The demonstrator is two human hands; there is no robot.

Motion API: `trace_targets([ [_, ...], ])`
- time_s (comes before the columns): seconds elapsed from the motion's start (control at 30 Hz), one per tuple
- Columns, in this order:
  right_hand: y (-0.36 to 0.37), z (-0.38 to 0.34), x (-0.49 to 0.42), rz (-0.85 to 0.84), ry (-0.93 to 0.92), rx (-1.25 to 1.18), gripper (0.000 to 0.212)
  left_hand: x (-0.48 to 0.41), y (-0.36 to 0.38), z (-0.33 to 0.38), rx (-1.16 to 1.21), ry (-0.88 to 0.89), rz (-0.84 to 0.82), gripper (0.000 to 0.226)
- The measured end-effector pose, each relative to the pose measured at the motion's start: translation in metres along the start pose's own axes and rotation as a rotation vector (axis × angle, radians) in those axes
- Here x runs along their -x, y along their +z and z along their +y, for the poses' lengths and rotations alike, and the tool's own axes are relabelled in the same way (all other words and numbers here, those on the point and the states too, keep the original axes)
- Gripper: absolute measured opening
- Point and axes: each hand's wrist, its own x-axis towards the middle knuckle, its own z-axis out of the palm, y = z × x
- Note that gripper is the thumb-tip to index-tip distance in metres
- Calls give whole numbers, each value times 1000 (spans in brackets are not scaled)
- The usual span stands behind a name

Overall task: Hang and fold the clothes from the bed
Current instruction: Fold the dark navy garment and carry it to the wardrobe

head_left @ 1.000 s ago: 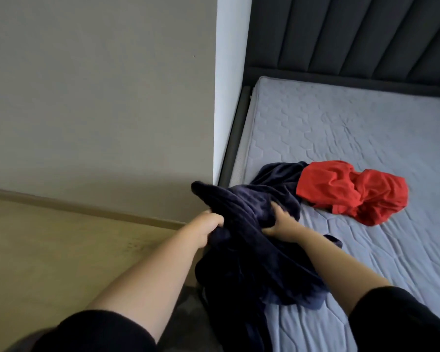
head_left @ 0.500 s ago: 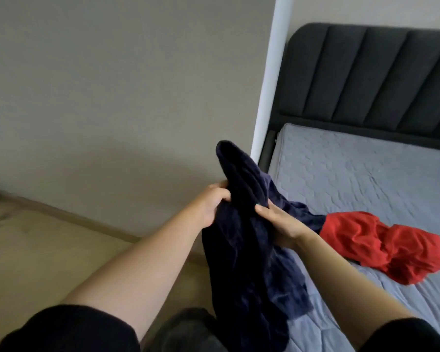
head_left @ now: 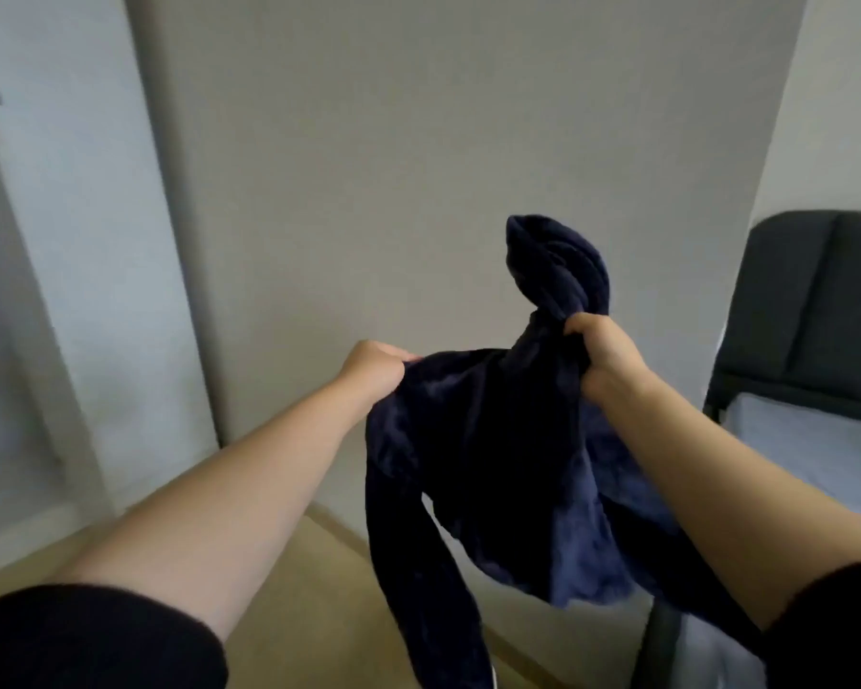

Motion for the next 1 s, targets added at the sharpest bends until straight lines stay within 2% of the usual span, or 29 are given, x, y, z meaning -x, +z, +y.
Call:
trace_targets([
  [0.07, 36, -19, 4, -72, -56, -15, 19, -5, -31, -10, -152, 8, -8, 34],
  [0.13, 71, -34, 6, -144, -94, -41, 20, -3, -57, -18, -169, 24, -99, 36],
  [0.23, 122, -52, 11, -194, -130, -24, 19, 12, -81, -11, 131, 105, -170, 49],
  [0.3, 150, -57, 12, -191, -142, 35, 26, 23, -93, 4, 329, 172, -232, 63],
  [0.4, 184, -50, 16, -174, -125, 115, 40, 37, -107, 26, 288, 270, -329, 85],
  [0.5, 208, -42, 20, -161, -126, 57, 44, 44, -112, 30, 115, 302, -260, 112],
  [0.6, 226, -39, 29, -261, -108, -16, 40, 47, -103, 25, -98, 320, 4, 129],
  [0.63, 230, -37, 33, -327, -98, -16, 38, 45, -101, 20, -138, 323, 87, 124],
  [0.67, 231, -35, 35, -396, -92, 1, 36, 43, -100, 15, -125, 309, 126, 109],
  [0.73, 221, -29, 34, -533, -113, 64, 37, 39, -107, 10, 30, 225, 109, 56],
  [0.77, 211, -24, 31, -578, -127, 107, 40, 38, -113, 10, 128, 160, 108, 38],
  [0.83, 178, -2, 26, -565, -124, 238, 47, 34, -125, 10, 310, 43, 165, 26],
  [0.9, 141, 32, 20, -507, -46, 383, 52, 33, -130, 17, 456, -65, 165, 20],
  [0.93, 122, 54, 18, -522, 2, 469, 48, 33, -129, 21, 519, -109, 130, 17],
  [1.0, 88, 93, 16, -510, 86, 613, 25, 31, -124, 32, 586, -139, 72, 12],
])
